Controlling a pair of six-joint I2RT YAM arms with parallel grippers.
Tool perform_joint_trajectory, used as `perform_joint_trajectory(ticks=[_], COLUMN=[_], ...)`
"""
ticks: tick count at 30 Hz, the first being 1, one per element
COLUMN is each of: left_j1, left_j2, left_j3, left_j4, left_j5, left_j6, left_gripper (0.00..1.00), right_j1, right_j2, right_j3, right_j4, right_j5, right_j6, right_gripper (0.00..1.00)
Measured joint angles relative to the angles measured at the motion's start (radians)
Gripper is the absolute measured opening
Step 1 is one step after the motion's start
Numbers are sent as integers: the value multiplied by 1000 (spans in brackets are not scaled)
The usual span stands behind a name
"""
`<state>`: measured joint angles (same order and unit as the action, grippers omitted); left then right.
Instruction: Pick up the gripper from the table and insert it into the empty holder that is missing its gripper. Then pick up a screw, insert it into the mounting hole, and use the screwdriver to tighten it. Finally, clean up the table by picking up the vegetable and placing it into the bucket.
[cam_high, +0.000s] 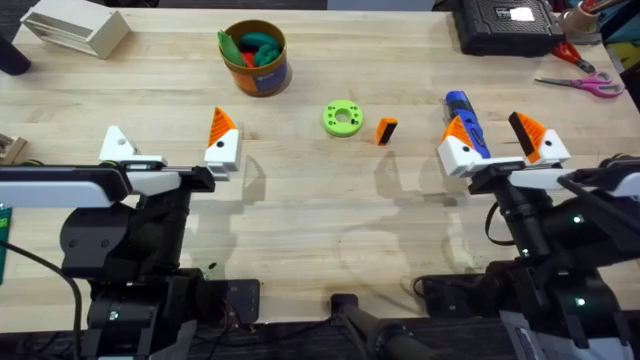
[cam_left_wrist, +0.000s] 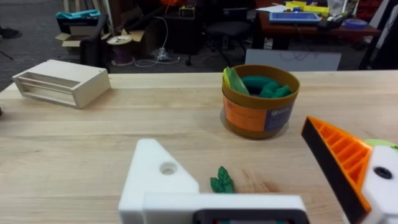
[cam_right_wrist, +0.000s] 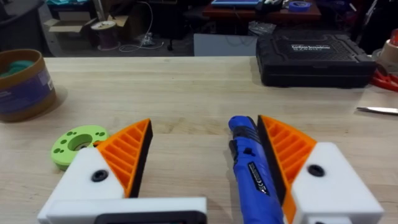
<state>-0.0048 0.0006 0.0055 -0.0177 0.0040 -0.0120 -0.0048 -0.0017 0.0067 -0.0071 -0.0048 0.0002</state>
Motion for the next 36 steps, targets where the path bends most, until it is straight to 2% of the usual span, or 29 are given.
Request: perform_joint_trajectory(ticks=[13,20,26,30,35,36], left_j1=[0,0,0,0,0,0], left_j2=[0,0,4,60,224,328], left_j3=[0,21,200,350,533,631], left_j4=[5,-5,-131,-245,-408,-496], left_j5=[0,0,-1,-15,-32,-34], left_j6=[0,0,0,0,0,0], left_gripper=[985,985,985,985,985,985], right_j1=[0,0,0,0,0,0], right_j2=[0,0,2,8,112,196], right_j3=[0,14,158,295,469,558], right_j4=[3,71,41,-62,-231,-299], right_j5=[-1,-5,-9,-11,-11,-12], right_j6=[0,0,0,0,0,0], right_gripper=[991,991,990,990,990,990])
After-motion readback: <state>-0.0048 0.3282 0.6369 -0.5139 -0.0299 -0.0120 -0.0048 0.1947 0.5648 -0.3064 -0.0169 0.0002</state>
